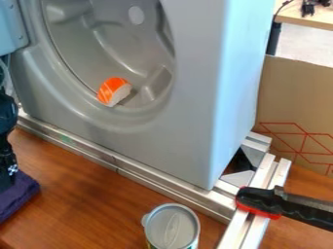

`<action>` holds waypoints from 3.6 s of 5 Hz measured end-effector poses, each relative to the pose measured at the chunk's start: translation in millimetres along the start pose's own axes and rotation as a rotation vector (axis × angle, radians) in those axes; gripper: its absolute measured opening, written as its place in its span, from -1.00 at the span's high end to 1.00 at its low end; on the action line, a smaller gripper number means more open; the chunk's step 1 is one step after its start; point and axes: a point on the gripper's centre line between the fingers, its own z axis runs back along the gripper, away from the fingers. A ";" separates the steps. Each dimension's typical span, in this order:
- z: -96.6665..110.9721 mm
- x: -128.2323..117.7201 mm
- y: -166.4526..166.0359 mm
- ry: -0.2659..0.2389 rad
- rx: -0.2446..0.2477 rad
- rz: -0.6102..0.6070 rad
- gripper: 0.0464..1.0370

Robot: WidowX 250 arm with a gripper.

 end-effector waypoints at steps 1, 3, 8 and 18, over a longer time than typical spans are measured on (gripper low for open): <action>-4.2 -1.4 -1.7 0.014 -0.014 -0.005 -0.93; -30.8 7.1 16.6 0.001 -0.050 -0.211 -0.93; -78.0 7.3 49.6 0.117 -0.023 -0.200 -0.93; -22.6 54.3 5.2 0.023 -0.030 -0.113 -0.93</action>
